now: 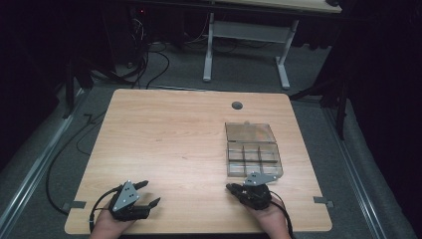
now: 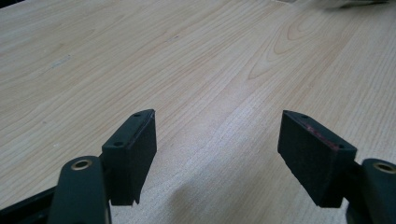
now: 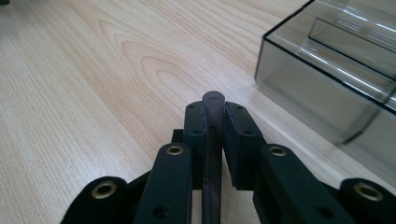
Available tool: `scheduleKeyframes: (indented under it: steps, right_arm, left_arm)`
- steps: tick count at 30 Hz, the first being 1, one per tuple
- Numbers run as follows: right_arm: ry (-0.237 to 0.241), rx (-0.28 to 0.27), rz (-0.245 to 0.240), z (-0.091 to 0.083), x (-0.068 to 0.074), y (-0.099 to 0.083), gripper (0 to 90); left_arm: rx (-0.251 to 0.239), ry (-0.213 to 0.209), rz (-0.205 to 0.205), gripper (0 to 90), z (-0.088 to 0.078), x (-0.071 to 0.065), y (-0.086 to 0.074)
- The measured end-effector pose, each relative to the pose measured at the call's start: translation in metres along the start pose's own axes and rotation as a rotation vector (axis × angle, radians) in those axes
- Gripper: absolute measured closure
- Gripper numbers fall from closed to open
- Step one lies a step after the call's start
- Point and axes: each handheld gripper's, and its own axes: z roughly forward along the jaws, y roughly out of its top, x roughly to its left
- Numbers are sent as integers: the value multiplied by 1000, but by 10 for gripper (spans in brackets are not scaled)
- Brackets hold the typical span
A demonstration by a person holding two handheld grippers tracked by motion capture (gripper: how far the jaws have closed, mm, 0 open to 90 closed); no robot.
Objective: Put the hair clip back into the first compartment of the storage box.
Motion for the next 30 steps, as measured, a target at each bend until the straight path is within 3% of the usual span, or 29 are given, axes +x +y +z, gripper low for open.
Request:
scheduleKeyframes:
  steps: [17, 25, 30]
  right_arm:
    - [-104, 10, 58, -24, -22, -19, 799]
    - [-119, 29, 96, -24, -30, -28, 799]
    - [-117, 24, 94, -25, -31, -28, 798]
  left_arm:
    - [-1, 0, 1, 286, 0, 0, 0]
    - [-3, -2, 2, 286, 0, 0, 0]
    - [-3, -3, 3, 286, 0, 0, 0]
